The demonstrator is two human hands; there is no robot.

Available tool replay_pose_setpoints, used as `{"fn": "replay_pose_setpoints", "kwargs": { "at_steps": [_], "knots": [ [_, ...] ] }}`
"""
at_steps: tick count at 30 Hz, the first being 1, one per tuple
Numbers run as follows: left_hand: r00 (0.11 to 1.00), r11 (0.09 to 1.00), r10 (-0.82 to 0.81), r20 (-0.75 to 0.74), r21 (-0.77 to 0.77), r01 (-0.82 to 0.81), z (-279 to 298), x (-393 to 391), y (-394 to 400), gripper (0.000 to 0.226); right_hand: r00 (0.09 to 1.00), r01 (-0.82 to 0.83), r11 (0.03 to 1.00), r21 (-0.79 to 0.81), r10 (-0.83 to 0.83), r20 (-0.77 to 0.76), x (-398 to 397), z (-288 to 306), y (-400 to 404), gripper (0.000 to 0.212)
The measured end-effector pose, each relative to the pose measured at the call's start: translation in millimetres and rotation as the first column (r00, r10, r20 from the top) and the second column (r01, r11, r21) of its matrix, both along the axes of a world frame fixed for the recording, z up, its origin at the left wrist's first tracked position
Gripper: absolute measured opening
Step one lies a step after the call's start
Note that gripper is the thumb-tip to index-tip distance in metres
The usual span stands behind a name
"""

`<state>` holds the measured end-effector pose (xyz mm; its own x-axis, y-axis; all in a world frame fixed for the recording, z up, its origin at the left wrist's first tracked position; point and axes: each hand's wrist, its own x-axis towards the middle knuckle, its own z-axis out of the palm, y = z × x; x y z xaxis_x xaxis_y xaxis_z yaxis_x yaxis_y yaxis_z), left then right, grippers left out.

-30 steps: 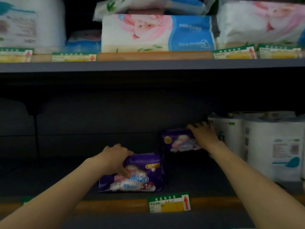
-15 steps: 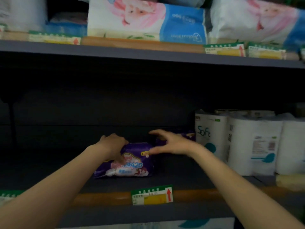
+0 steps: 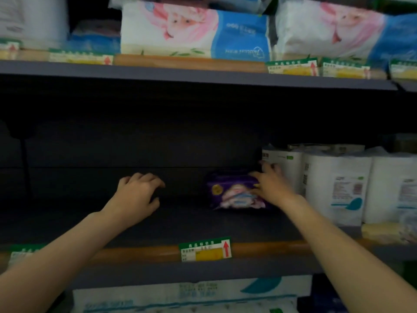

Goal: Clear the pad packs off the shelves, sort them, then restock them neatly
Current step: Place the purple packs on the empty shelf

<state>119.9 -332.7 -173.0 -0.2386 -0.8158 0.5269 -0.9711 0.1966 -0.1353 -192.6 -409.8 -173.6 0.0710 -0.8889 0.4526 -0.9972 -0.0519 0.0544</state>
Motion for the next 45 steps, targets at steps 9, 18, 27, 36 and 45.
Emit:
{"fn": "replay_pose_setpoints", "kwargs": {
  "at_steps": [9,18,27,36,45],
  "knots": [
    [0.998,1.0,-0.03,0.059,-0.008,0.031,-1.0,-12.0,10.2,0.038,0.986,-0.149,0.961,0.233,0.128,0.104,7.5,-12.8,-17.0,0.049],
    [0.997,0.998,-0.061,0.055,-0.004,0.061,-9.8,-9.0,18.1,0.035,0.983,0.18,0.917,0.357,-0.18,-0.035,19.7,-25.3,-30.0,0.085],
    [0.868,0.871,-0.462,-0.184,-0.279,0.405,-47.5,-68.0,50.7,0.027,0.937,-0.311,0.949,-0.053,0.316,0.152,-9.2,-30.8,109.7,0.038],
    [0.604,0.606,-0.777,-0.177,0.053,0.794,-249.0,-160.0,102.7,0.027,0.938,-0.278,0.918,0.282,0.195,0.288,-91.6,-206.5,231.4,0.031],
    [0.704,0.556,-0.691,-0.164,0.503,0.662,-425.3,-186.4,121.1,0.035,0.97,-0.214,0.519,0.828,0.013,0.242,-112.5,-450.9,281.4,0.038]
  ]
}}
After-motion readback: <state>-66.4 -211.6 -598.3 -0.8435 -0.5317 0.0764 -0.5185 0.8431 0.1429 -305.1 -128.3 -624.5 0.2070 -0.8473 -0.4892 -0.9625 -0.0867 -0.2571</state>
